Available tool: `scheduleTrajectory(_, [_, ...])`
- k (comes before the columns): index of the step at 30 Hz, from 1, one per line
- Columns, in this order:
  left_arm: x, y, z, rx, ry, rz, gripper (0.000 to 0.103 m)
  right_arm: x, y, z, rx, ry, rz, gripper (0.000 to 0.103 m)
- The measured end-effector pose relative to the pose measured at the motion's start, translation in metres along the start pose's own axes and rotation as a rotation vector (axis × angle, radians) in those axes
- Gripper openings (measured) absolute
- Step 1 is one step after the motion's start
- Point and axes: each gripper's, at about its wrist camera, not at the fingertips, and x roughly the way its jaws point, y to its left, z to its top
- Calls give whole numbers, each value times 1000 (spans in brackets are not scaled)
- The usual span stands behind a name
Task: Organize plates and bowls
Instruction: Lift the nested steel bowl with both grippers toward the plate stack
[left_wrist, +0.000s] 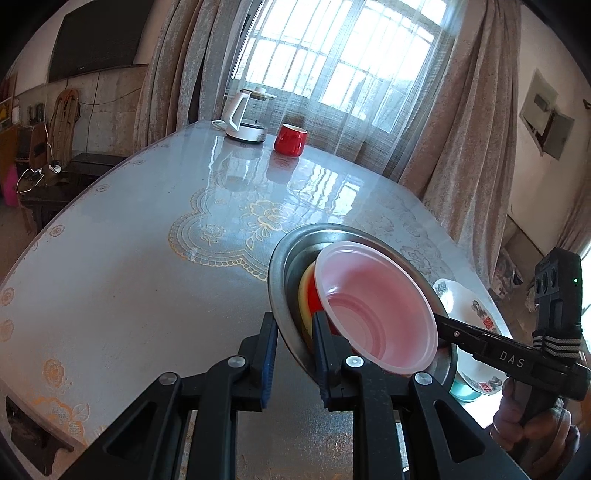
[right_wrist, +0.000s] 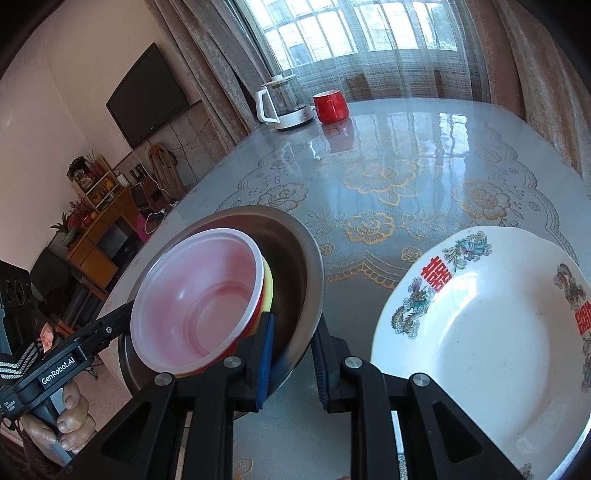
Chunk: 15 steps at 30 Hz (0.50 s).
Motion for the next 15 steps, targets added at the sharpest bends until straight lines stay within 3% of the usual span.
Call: scheduleTrajectory(15, [0,-31,6,60,-3,-28,21,-31,-16,-3,37,-63,-20,21])
